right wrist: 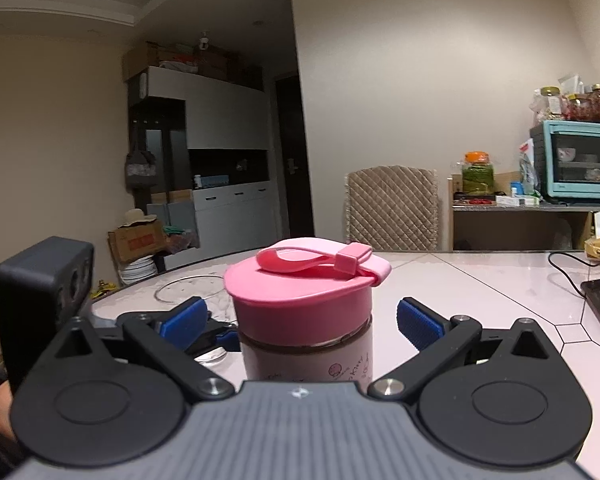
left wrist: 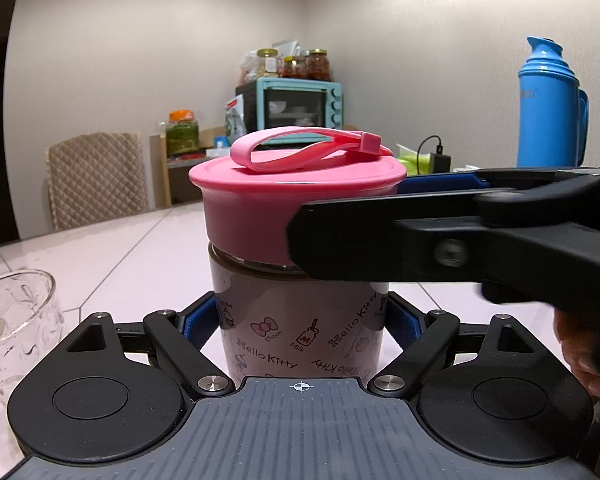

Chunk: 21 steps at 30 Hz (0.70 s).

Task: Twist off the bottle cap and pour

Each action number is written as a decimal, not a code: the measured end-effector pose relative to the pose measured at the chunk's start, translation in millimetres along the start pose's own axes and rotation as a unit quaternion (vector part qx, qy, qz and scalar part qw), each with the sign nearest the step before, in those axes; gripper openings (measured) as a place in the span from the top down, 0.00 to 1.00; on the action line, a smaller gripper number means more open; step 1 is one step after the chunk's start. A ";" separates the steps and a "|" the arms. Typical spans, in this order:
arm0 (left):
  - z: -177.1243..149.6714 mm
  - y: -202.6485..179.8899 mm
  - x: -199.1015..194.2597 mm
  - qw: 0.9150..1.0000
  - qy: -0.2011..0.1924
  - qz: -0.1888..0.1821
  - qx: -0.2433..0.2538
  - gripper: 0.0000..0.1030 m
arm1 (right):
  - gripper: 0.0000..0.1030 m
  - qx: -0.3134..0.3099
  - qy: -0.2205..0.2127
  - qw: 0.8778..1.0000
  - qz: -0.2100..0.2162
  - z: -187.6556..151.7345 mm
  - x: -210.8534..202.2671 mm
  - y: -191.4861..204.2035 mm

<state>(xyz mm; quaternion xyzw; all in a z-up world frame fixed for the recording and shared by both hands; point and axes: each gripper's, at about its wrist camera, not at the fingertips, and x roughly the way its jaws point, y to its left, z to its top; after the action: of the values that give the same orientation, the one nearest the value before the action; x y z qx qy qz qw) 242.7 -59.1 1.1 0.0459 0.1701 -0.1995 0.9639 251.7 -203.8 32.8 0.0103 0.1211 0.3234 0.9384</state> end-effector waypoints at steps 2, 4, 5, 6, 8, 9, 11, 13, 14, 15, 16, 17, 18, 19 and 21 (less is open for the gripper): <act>-0.1 0.1 -0.1 1.000 0.000 0.000 0.000 0.13 | 0.02 -0.003 0.001 1.000 -0.003 0.0 1.7 1.0; -0.2 0.4 -0.1 1.000 0.000 0.000 0.000 0.13 | 0.02 -0.009 0.002 1.000 -0.005 -0.5 -0.1 2.8; -0.2 0.2 0.0 1.000 0.000 0.000 0.000 0.13 | 0.04 -0.010 0.003 1.000 -0.004 -0.1 1.6 3.7; -0.3 0.4 -0.1 1.000 0.000 0.000 0.000 0.13 | 0.05 -0.012 0.003 1.000 -0.005 -0.3 2.2 5.0; -0.4 0.4 -0.3 1.000 0.000 0.000 0.000 0.13 | 0.06 -0.015 0.004 1.000 -0.006 -0.6 3.5 7.5; -0.5 0.3 -0.4 1.000 0.000 0.000 0.000 0.13 | 0.07 -0.016 0.004 1.000 -0.007 -0.6 4.3 8.3; -0.5 0.5 -0.4 1.000 0.000 0.000 0.000 0.13 | 0.09 -0.018 0.006 1.000 -0.009 -0.9 5.9 9.9; -0.7 1.0 -0.5 1.000 0.000 0.000 0.000 0.13 | 0.12 -0.021 0.007 1.000 -0.011 -1.4 6.9 11.1; -0.7 1.1 -0.5 1.000 0.000 0.000 0.000 0.13 | 0.13 -0.023 0.007 1.000 -0.012 -1.7 7.6 11.9; -0.8 1.8 -0.7 1.000 0.000 0.000 0.000 0.13 | 0.14 -0.023 0.008 1.000 -0.013 -1.3 7.9 12.6; -0.8 1.9 -0.7 1.000 0.000 0.000 0.000 0.13 | 0.15 -0.023 0.008 1.000 -0.015 -1.5 8.3 12.8; -0.8 1.9 -0.6 1.000 0.000 0.000 0.000 0.13 | 0.17 -0.024 0.008 1.000 -0.017 -1.8 8.4 13.2; -0.8 1.8 -0.6 1.000 0.000 0.000 0.000 0.13 | 0.17 -0.025 0.009 1.000 -0.017 -1.8 8.2 14.0; -0.7 1.5 -0.5 1.000 0.000 0.000 0.000 0.13 | 0.17 -0.025 0.009 1.000 -0.016 -2.0 8.2 14.0; -0.8 1.2 -0.4 1.000 0.000 0.000 0.000 0.13 | 0.17 -0.027 0.009 0.999 -0.014 -2.3 7.5 14.5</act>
<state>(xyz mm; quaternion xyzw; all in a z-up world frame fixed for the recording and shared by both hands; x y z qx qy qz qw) 242.6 -57.7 0.6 0.0462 0.1700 -0.1996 0.9639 248.0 -187.9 30.3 -0.0196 0.1206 0.3134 0.9417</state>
